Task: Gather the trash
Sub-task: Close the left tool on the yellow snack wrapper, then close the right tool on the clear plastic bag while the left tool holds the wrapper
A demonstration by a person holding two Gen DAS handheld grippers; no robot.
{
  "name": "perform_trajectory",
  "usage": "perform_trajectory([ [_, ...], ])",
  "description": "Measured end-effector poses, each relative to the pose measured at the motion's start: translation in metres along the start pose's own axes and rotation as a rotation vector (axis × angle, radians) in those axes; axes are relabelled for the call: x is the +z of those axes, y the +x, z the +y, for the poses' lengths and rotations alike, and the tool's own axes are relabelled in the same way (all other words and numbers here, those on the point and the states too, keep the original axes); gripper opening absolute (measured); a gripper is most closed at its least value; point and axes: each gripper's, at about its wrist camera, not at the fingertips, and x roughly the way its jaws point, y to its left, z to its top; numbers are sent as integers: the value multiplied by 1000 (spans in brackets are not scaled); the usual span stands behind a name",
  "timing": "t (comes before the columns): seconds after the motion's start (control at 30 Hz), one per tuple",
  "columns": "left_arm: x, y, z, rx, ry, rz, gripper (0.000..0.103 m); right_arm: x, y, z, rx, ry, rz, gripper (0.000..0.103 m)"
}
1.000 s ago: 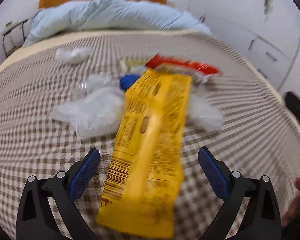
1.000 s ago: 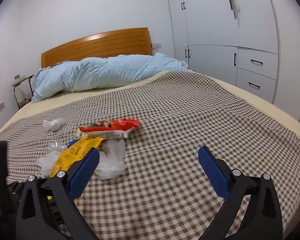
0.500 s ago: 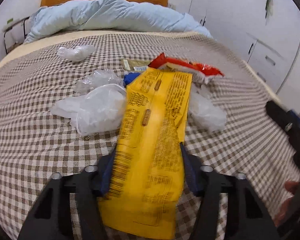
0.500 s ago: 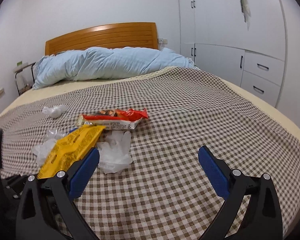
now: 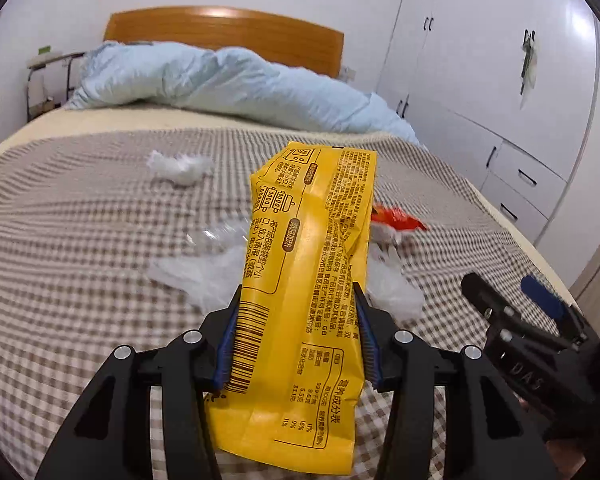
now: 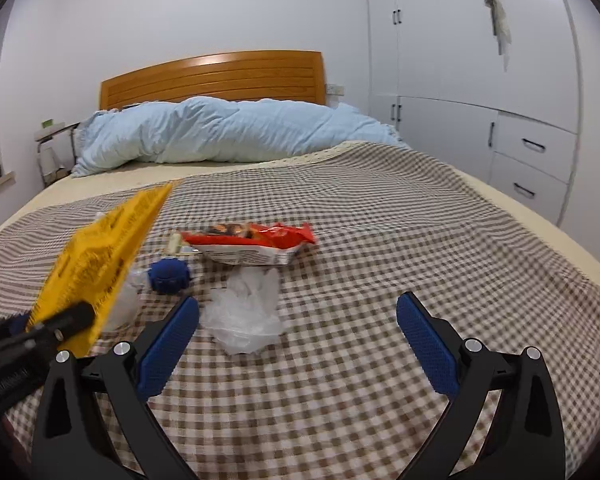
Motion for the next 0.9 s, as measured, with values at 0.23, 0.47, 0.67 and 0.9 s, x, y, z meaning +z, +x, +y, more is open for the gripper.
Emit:
perform_trajectory([
  [0.23,16,-19,27,11,-54,-52,47,5,9,15,1,-8,44,95],
  [0.47,20,-17,44,28,-88,-60,47,6,21,25,54,41,78,95],
  [0.67,16,-3,42,23,-89,-20,47,3,42,31,31,15,110,95],
  [0.9,15,4,38,15,-78,-13,47,-1,78,17,73,74,230,51],
])
